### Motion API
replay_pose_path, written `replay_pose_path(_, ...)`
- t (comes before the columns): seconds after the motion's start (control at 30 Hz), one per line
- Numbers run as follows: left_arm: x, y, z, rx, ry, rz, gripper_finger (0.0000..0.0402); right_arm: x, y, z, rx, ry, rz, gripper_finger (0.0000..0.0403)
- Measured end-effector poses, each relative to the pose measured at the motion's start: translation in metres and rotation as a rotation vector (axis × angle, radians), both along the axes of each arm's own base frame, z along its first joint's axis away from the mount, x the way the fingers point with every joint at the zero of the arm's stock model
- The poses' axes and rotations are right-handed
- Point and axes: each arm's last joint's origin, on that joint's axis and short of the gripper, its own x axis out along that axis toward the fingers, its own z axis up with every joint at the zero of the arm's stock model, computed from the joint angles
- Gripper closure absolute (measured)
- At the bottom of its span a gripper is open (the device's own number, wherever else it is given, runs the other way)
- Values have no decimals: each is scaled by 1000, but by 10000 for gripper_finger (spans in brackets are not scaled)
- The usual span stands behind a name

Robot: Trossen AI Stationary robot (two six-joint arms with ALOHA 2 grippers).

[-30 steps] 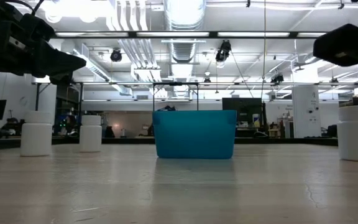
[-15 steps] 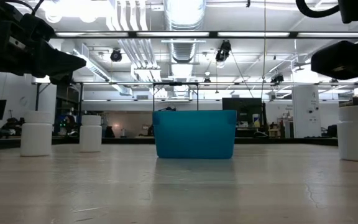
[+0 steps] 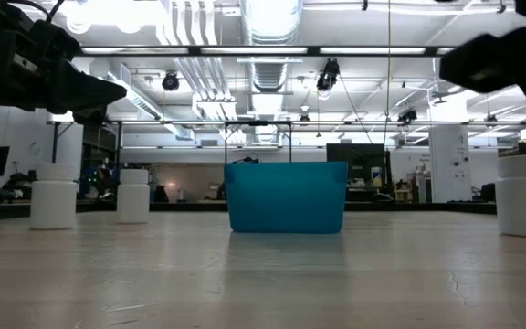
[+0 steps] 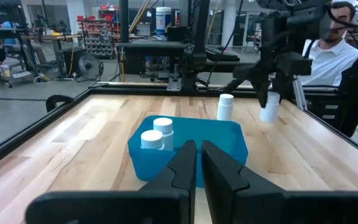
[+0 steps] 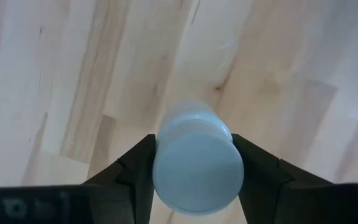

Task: Pick and place pill bottles into a basket
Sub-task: Put the medicine bottle into the blue bin

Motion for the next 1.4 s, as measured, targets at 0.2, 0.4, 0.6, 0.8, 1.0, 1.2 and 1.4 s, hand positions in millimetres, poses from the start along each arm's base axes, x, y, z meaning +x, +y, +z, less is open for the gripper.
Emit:
replay_pose_path(0.2, 0, 0, 0, -1, 2, 0, 394, 6, -13, 31, 20, -60, 8, 243)
replay_pose_path(0.4, 0, 0, -1, -1, 6, 0, 394, 14, -37, 59, 40, -115, -24, 243)
replay_pose_path(0.6, 0, 0, -1, -1, 6, 0, 394, 22, -60, 79, 14, -98, -60, 243)
replay_pose_path(0.8, 0, 0, -1, 0, 6, 0, 394, 34, -80, 99, 2, -100, -94, 243)
replay_pose_path(1.0, 0, 0, -1, 0, 7, 0, 394, 42, -102, 117, 4, -132, -151, 243)
replay_pose_path(1.2, 1, 0, -1, 0, 11, 0, 394, 48, -127, 121, -4, -140, -217, 243)
replay_pose_path(1.4, 1, 0, -1, 0, 11, 0, 394, 52, -152, 121, -18, -148, -267, 243)
